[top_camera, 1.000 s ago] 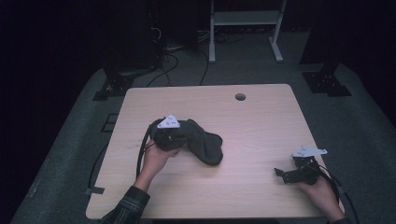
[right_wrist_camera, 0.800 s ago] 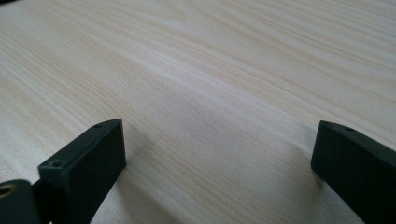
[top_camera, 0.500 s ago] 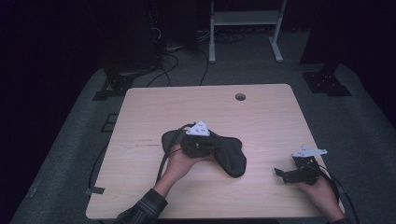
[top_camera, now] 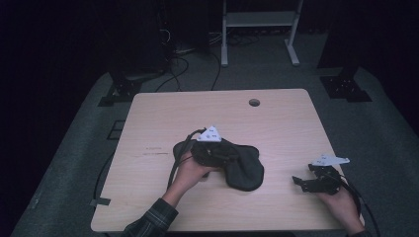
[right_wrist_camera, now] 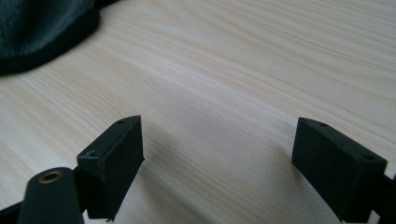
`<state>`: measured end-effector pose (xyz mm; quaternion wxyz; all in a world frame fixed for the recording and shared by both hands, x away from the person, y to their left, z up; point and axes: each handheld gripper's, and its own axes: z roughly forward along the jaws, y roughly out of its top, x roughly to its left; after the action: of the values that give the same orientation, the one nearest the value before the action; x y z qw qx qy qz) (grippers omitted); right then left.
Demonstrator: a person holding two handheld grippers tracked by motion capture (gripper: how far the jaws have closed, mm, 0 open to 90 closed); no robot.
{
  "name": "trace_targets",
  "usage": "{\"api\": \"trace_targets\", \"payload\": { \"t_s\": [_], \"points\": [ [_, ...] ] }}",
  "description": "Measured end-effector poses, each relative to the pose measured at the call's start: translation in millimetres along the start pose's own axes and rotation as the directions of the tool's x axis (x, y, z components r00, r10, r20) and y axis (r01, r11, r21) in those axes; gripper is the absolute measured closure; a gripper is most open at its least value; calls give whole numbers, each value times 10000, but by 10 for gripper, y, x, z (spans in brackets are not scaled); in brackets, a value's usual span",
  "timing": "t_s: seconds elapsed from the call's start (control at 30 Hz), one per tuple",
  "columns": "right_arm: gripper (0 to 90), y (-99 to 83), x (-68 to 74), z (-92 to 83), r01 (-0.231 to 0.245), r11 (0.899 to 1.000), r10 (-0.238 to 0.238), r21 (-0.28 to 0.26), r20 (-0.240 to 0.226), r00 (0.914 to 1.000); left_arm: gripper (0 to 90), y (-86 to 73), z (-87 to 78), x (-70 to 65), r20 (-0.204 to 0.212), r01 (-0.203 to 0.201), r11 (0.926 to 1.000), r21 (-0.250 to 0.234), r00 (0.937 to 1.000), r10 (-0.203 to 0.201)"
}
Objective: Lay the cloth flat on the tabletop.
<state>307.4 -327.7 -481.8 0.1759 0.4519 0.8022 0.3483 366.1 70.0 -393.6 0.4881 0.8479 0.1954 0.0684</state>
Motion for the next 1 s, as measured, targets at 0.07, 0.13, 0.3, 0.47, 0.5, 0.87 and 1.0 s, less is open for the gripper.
{"api": "trace_targets", "payload": {
  "t_s": [0.07,0.13,0.3,0.47,0.5,0.87,1.0],
  "points": [
    [211,28,1,-29,-133,9998,132,-114,-123,9998,451,-21,-76,24,-170,69,10000,-32,9998,-69],
    [225,62,32,-62,-152,9994,141,-319,-330,9994,451,-61,-174,45,-427,100,9999,4,9990,-100],
    [247,165,179,-105,137,9968,-204,-786,-840,9963,443,-192,-358,75,-880,209,9996,182,9959,-193],
    [265,281,334,-99,395,9942,-531,-1001,-1373,9891,472,-408,-493,75,-1162,520,9980,356,9921,-475],
    [271,305,370,-87,471,9936,-621,-1027,-1476,9871,473,-443,-506,73,-1235,569,9975,423,9910,-513],
    [315,554,702,158,1431,9851,-1594,-951,-1951,9677,472,-857,-542,18,-1749,981,9852,1406,9819,-728],
    [341,640,758,279,1683,9822,-1811,-837,-1806,9667,460,-920,-463,32,-2037,825,9791,1858,9780,-438]
  ]
}}
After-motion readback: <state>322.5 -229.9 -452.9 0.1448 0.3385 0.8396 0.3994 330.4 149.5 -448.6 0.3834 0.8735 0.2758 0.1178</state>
